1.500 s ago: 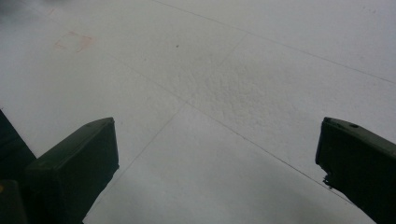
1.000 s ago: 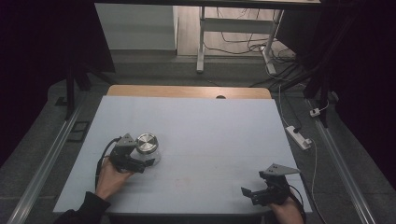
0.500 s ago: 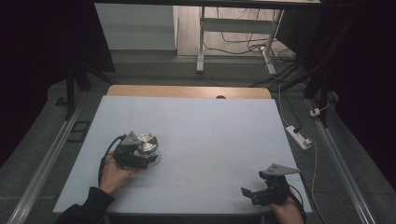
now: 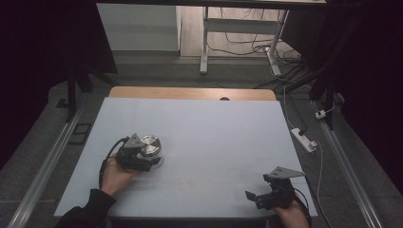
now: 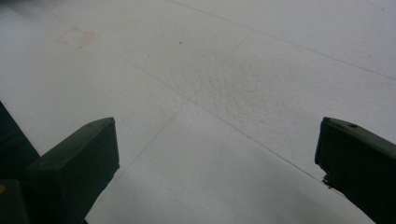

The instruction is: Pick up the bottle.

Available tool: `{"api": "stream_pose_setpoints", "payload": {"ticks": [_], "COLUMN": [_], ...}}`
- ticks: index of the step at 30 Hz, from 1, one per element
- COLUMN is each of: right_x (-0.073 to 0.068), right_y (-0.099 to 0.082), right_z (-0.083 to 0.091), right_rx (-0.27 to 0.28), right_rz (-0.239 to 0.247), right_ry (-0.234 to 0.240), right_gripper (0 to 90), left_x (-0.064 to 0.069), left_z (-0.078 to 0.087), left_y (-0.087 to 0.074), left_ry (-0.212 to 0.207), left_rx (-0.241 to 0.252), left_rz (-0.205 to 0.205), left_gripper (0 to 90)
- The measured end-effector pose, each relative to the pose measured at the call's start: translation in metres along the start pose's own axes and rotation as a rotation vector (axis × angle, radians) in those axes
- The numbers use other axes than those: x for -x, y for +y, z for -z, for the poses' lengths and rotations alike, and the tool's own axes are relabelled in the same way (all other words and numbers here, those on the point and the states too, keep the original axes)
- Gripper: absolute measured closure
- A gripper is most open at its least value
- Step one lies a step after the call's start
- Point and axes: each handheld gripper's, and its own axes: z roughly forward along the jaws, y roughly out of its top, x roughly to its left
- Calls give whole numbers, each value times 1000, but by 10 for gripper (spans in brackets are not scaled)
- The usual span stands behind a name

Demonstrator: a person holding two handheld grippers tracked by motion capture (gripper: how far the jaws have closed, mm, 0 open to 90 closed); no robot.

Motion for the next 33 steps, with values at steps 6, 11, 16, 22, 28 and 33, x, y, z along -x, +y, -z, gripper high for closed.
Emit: {"api": "stream_pose_setpoints", "payload": {"ticks": [6,11,16,22,28,33], "right_x": [0,0,0,0,0,1], "right_y": [0,0,0,0,0,0], "right_z": [0,0,0,0,0,0], "right_rx": [-1,2,2,2,3,3], "right_rz": [0,1,1,1,-2,-3], "right_ry": [1,3,4,4,5,5], "right_gripper": [0,0,0,0,0,0], "left_x": [2,3,4,5,12,18], "left_z": [0,0,4,11,16,18], "left_y": [2,5,7,12,22,32], "left_ry": [10,20,29,15,5,-14], "left_rx": [-10,-13,1,25,32,38], "left_rz": [23,37,35,39,8,-21], "left_gripper": [155,156,157,157,157,157]}}
